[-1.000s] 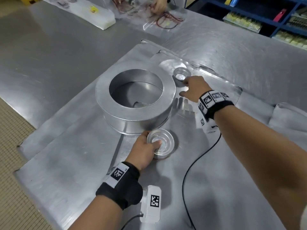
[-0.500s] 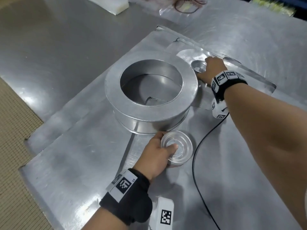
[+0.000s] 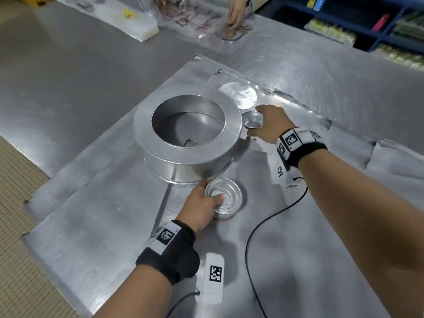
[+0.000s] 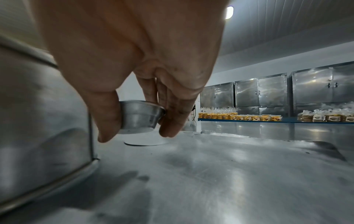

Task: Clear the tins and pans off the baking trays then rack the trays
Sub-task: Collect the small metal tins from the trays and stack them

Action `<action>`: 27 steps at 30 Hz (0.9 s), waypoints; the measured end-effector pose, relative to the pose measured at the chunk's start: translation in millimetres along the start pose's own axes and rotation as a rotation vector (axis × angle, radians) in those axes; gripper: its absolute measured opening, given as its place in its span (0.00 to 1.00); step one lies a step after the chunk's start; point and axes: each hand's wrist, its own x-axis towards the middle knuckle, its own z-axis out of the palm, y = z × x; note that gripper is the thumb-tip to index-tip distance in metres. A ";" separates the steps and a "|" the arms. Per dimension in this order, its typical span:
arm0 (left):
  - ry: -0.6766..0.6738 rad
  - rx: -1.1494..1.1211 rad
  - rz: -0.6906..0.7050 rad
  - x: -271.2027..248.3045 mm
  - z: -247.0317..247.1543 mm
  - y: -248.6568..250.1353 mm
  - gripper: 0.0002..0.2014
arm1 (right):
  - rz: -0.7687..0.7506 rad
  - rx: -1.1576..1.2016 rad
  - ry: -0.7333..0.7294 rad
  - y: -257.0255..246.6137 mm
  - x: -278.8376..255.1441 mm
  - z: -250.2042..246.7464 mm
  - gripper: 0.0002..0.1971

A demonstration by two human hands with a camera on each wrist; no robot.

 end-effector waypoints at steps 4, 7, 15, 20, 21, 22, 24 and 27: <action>0.010 -0.004 -0.012 -7.2 5.1 2.6 0.20 | -0.025 0.030 -0.009 0.5 -50.3 -9.2 0.42; 0.001 -0.034 -0.040 -17.0 11.3 8.4 0.19 | -0.014 0.044 0.022 0.7 -91.4 -17.2 0.42; -0.140 -0.027 -0.015 -47.9 31.1 19.1 0.36 | -0.106 0.176 0.015 -14.7 -199.9 -17.1 0.41; -0.267 0.015 0.004 -72.4 40.5 24.8 0.34 | -0.114 0.234 0.040 -26.0 -252.2 -3.5 0.38; -0.269 0.022 -0.002 -76.0 42.8 24.8 0.33 | -0.107 0.246 0.043 -26.9 -260.8 -0.2 0.38; -0.267 0.029 -0.007 -78.1 45.0 23.7 0.32 | -0.096 0.256 0.046 -27.7 -269.4 2.5 0.38; -0.256 0.050 -0.008 -83.8 48.4 19.4 0.23 | -0.069 0.284 0.062 -28.2 -284.8 6.7 0.39; -0.258 0.082 -0.006 -96.2 55.0 10.4 0.14 | -0.025 0.350 0.077 -25.5 -307.1 8.9 0.41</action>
